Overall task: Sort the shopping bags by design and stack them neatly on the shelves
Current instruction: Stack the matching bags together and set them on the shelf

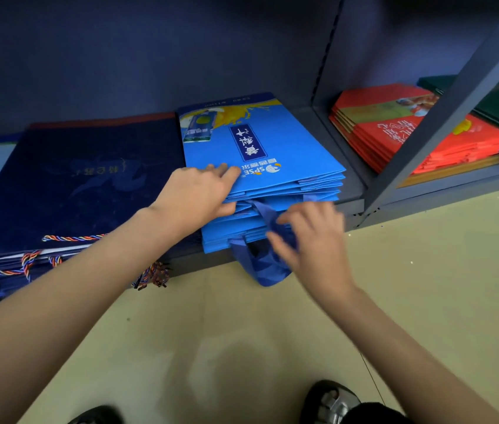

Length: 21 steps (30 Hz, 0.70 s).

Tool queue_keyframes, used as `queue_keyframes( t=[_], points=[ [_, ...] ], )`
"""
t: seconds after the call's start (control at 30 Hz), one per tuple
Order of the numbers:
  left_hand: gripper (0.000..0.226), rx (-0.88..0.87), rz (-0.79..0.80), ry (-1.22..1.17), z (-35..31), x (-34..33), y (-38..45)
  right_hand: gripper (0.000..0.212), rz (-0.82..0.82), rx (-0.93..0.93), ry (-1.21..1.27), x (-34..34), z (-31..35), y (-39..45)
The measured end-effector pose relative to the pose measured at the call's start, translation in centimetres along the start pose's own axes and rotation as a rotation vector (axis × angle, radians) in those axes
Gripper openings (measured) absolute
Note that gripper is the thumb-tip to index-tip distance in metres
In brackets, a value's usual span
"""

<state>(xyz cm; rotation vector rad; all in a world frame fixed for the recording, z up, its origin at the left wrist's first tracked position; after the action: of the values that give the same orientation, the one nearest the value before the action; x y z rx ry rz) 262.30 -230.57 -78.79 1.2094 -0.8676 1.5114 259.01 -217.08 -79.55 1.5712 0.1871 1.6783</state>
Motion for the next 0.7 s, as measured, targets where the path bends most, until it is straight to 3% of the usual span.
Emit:
queue_keyframes(
  t=[0.07, 0.13, 0.23, 0.37, 0.5, 0.6, 0.7],
  points=[
    [0.054, 0.006, -0.012, 0.02, 0.1, 0.0, 0.2, 0.027, 0.036, 0.01, -0.034, -2.1, 1.4, -0.8],
    [0.057, -0.049, -0.048, 0.036, -0.1, 0.2, 0.0, 0.022, -0.046, -0.055, -0.087, -1.7, 0.7, -0.3],
    [0.059, -0.085, -0.132, 0.054, 0.2, 0.2, 0.0, 0.047, -0.087, -0.084, -0.211, -0.4, -1.4, 1.3],
    [0.061, -0.117, -0.108, 0.101, -0.1, -0.4, -0.1, 0.072, 0.189, 0.009, -0.381, -2.4, -4.3, 5.0],
    [0.068, -0.104, -0.068, 0.007, -0.2, -0.8, -0.2, 0.061, 0.582, 0.078, -0.171, -5.3, -4.9, 7.7],
    [0.06, 0.031, 0.001, -0.074, -0.4, -0.9, 0.7, 0.052, 0.625, 0.107, -0.091, -5.1, -4.5, 9.4],
    [0.048, 0.108, -0.057, -0.137, -0.2, 0.0, 1.4, 0.045, 0.607, 0.113, -0.072, -4.7, -4.6, 10.5]
  ],
)
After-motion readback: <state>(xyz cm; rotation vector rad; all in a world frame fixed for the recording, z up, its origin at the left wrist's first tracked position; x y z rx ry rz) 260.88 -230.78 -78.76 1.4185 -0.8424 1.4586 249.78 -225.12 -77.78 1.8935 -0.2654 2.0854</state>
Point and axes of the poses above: each hand's wrist, its own y-axis towards the middle knuckle, its own x-axis out of the back of the hand, z = x × y, the point moved 10 cm from there along y, towards the middle knuckle, and after that the axes turned 2 degrees about -y, right-handed, at the moved point
